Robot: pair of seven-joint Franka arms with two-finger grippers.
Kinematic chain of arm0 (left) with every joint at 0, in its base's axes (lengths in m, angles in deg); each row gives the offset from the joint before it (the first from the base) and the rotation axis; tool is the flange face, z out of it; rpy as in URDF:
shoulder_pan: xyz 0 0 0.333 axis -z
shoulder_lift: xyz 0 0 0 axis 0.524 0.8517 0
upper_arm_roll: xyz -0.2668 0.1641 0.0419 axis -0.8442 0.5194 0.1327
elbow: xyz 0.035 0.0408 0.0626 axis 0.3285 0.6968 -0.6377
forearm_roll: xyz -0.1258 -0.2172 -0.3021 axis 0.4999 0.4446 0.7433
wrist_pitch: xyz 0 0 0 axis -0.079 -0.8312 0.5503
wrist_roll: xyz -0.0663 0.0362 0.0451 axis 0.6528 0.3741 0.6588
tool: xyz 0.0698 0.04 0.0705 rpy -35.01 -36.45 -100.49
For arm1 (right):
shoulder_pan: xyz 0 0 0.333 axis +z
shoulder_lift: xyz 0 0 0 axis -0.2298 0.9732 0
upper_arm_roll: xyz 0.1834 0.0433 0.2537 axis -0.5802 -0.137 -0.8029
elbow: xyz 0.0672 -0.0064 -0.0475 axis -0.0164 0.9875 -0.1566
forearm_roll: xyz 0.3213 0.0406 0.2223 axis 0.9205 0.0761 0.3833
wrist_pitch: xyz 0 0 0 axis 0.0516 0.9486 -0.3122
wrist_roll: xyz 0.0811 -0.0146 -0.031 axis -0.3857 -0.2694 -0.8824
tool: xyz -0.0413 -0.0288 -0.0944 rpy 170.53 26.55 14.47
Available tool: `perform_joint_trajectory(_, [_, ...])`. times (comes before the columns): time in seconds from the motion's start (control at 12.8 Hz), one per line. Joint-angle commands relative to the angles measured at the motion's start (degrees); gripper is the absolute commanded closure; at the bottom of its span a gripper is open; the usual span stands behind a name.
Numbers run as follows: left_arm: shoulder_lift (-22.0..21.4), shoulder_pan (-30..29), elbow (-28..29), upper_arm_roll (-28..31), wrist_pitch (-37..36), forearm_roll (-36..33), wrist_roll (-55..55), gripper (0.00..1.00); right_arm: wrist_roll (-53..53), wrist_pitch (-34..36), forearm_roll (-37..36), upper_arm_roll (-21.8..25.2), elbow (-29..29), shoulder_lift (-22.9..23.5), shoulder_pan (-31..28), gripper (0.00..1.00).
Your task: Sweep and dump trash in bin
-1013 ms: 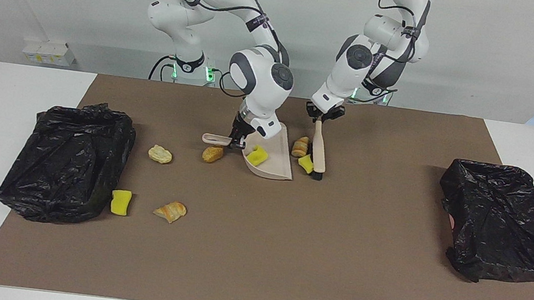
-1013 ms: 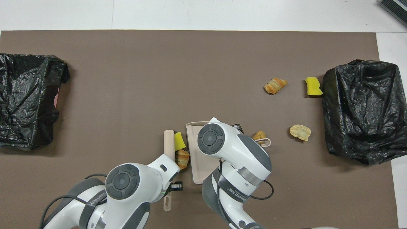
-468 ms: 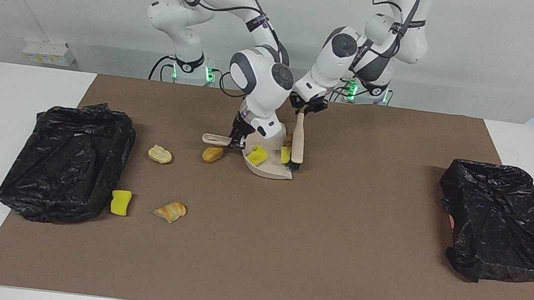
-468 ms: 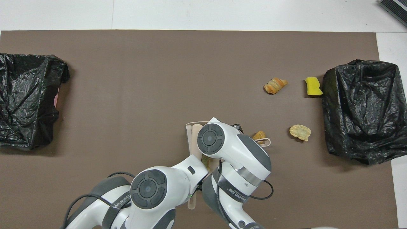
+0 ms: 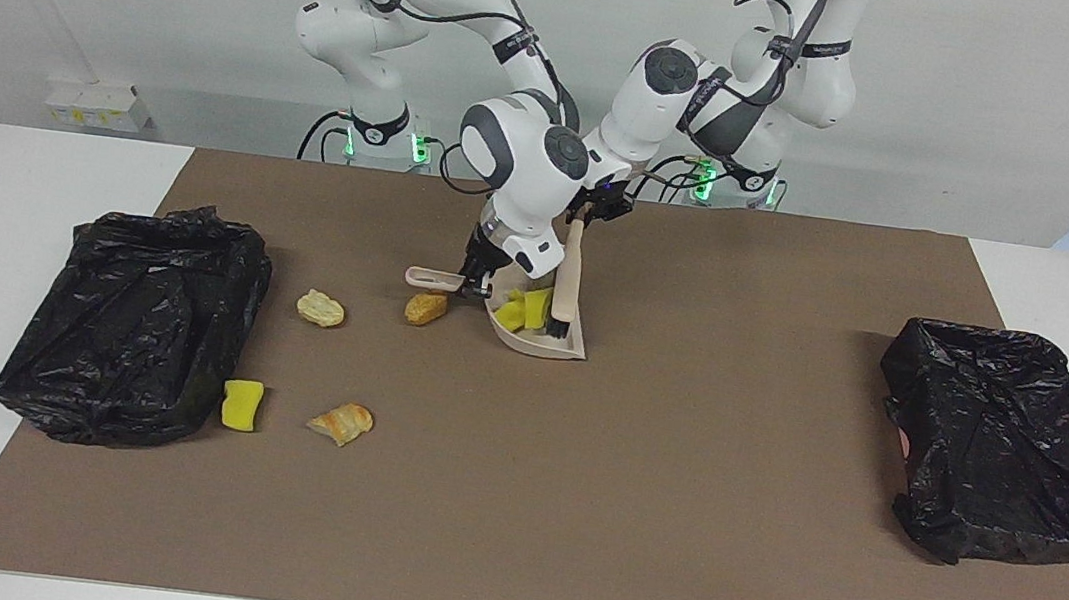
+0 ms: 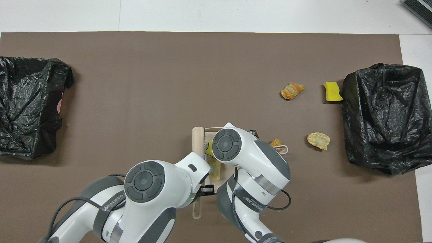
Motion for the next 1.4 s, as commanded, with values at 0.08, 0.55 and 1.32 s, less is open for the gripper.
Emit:
perform_joint_trajectory(0.08, [-2.4,-2.0,1.6,-0.2,-5.0,-0.5,-2.6,1.0,-3.3,-0.5,0.3,-0.6,-1.7,1.3,-2.2,1.0])
perform_joint_trajectory(0.55, [-4.5,-1.0,3.7,-1.7,-3.4,-3.9,-5.6,1.0,-3.4,-0.5,0.8,-0.5,-1.7,1.0,-2.4,1.0])
perform_joint_trajectory(1.32, [11.0,-1.0,-8.5,-2.1,17.1,0.6,-1.7,1.0,-4.4,0.1,0.5,-0.5,-1.7,0.8,-2.3,1.0])
